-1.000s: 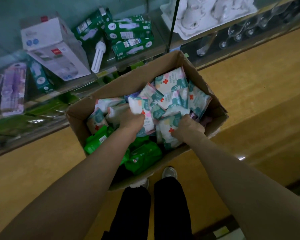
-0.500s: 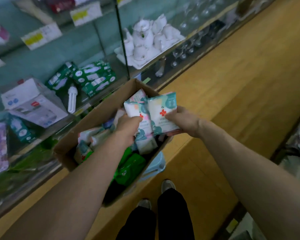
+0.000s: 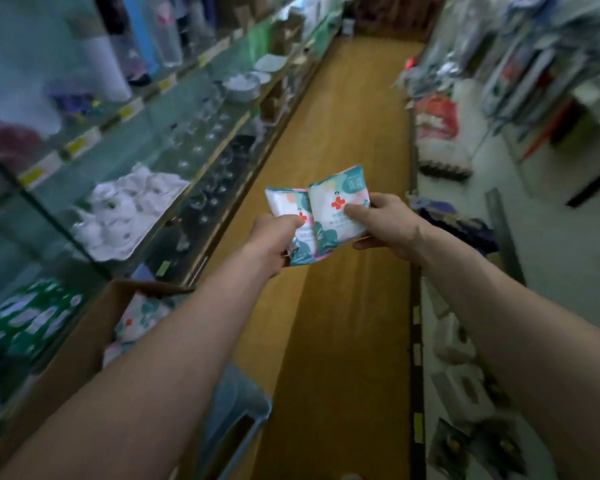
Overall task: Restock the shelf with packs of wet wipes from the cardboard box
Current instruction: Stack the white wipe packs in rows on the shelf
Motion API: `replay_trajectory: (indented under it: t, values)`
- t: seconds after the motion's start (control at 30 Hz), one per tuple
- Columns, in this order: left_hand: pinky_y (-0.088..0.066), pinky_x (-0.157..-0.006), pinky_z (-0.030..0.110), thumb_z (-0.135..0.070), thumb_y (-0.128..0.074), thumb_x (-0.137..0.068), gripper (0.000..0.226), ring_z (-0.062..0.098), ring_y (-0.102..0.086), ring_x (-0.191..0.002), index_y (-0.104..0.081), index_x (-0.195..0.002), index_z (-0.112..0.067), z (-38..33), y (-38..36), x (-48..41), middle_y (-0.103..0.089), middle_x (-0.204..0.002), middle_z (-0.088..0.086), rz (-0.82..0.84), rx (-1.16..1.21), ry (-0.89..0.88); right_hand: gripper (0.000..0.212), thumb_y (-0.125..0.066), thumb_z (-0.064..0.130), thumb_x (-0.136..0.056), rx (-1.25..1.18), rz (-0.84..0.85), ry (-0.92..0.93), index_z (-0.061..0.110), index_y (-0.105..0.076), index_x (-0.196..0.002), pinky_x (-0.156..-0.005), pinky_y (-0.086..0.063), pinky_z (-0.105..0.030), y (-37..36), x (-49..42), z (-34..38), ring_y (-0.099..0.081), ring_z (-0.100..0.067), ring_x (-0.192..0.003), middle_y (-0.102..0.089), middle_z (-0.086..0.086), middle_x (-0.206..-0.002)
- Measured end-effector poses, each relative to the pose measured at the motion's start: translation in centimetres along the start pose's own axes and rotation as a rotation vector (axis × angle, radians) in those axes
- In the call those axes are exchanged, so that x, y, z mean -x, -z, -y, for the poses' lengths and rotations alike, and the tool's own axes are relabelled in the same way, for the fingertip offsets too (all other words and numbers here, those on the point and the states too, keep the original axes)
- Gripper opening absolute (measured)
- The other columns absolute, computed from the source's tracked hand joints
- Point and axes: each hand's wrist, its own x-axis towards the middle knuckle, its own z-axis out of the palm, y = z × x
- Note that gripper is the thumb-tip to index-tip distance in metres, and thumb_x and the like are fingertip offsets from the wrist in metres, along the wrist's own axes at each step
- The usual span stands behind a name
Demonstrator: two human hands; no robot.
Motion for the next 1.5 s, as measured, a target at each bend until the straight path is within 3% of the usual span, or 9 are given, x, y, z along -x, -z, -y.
replay_trajectory:
  t: [0.17,0.3,0.43,0.67,0.8,1.13,1.27,1.37,1.5]
  values:
    - [-0.057,-0.077,0.051,0.002,-0.054,-0.089,0.022,0.034,-0.07,-0.085,-0.057,-0.111,0.002,-2.4,-10.2,1.0,-0.069,-0.104,0.021,0.173,-0.039,-0.042,0.019,-0.054,0.022,-0.097,-0.049,-0.175,0.011,0.014,-0.058,-0.114,-0.049,-0.053,-0.022,9.6,3.4,-0.3,-0.068,-0.006,-0.064,-0.069,0.003,-0.088]
    - [-0.058,-0.074,0.045,0.002,-0.052,-0.09,0.01,0.028,-0.068,-0.074,-0.057,-0.095,-0.005,-3.3,-18.1,2.4,-0.069,-0.089,0.016,0.307,-0.084,-0.048,0.023,-0.054,0.019,-0.097,-0.113,-0.282,0.011,0.004,-0.059,-0.114,-0.071,-0.06,-0.04,16.7,5.8,-1.2,-0.07,-0.021,-0.077,-0.069,-0.005,-0.089]
    - [-0.059,-0.058,0.035,-0.005,-0.05,-0.094,0.011,0.022,-0.068,-0.064,-0.058,-0.101,-0.005,-3.9,-25.6,3.8,-0.068,-0.081,0.012,0.44,-0.139,-0.052,0.024,-0.052,0.019,-0.098,-0.097,-0.384,0.01,0.005,-0.058,-0.117,-0.043,-0.05,-0.02,23.4,8.7,-1.9,-0.064,-0.007,-0.053,-0.067,-0.004,-0.084]
    - [-0.06,-0.066,0.039,-0.026,-0.059,-0.093,0.036,0.03,-0.07,-0.082,-0.056,-0.122,-0.004,-2.9,-37.4,7.5,-0.069,-0.109,0.019,0.682,-0.17,-0.025,0.015,-0.052,0.03,-0.098,-0.036,-0.513,-0.051,0.017,-0.06,-0.1,-0.045,-0.047,-0.018,32.8,15.1,-4.7,-0.063,-0.011,-0.058,-0.068,-0.003,-0.084]
    - [-0.059,-0.075,0.041,-0.031,-0.068,-0.088,0.04,0.03,-0.07,-0.085,-0.061,-0.119,-0.006,-1.4,-43.0,10.2,-0.071,-0.102,0.017,0.84,-0.232,0.083,0.02,-0.057,0.033,-0.095,-0.066,-0.568,-0.123,0.014,-0.063,-0.097,-0.05,-0.043,-0.02,36.7,19.1,-6.9,-0.052,-0.011,-0.056,-0.065,-0.006,-0.08]
    - [-0.059,-0.064,0.037,-0.025,-0.063,-0.09,0.041,0.029,-0.07,-0.087,-0.056,-0.126,-0.005,0.8,-52.9,14.3,-0.07,-0.11,0.016,1.131,-0.285,0.314,0.006,-0.062,0.0,-0.088,-0.371,-0.892,-0.194,-0.002,-0.065,-0.093,-0.057,-0.055,-0.018,42.7,28.4,-9.1,-0.066,-0.009,-0.061,-0.07,-0.009,-0.08]
    - [-0.058,-0.053,0.035,-0.019,-0.06,-0.093,0.036,0.028,-0.068,-0.081,-0.057,-0.124,-0.004,1.0,-56.0,15.9,-0.069,-0.105,0.016,1.202,-0.3,0.35,0.009,-0.068,-0.002,-0.083,-0.172,-1.201,-0.311,-0.009,-0.065,-0.087,-0.051,-0.054,-0.02,44.1,31.3,-8.9,-0.062,-0.013,-0.049,-0.065,-0.013,-0.066]
    - [-0.058,-0.049,0.036,-0.018,-0.063,-0.091,0.031,0.028,-0.067,-0.077,-0.056,-0.118,-0.004,1.5,-57.8,17.2,-0.068,-0.097,0.016,1.241,-0.354,0.349,0.01,-0.062,0.005,-0.083,0.31,-1.384,-0.468,-0.002,-0.069,-0.081,-0.072,-0.058,-0.036,45.0,32.5,-9.0,-0.067,-0.026,-0.071,-0.07,-0.013,-0.076]
    - [-0.054,-0.061,0.041,-0.016,-0.062,-0.092,0.027,0.028,-0.066,-0.076,-0.055,-0.116,-0.006,2.4,-59.6,19.4,-0.067,-0.091,0.016,1.339,-0.4,0.37,0.052,-0.067,0.049,-0.08,0.676,-1.148,-0.675,0.028,-0.051,-0.125,-0.082,-0.047,-0.032,44.3,31.4,-6.7,-0.056,-0.016,-0.099,-0.054,0.008,-0.112]
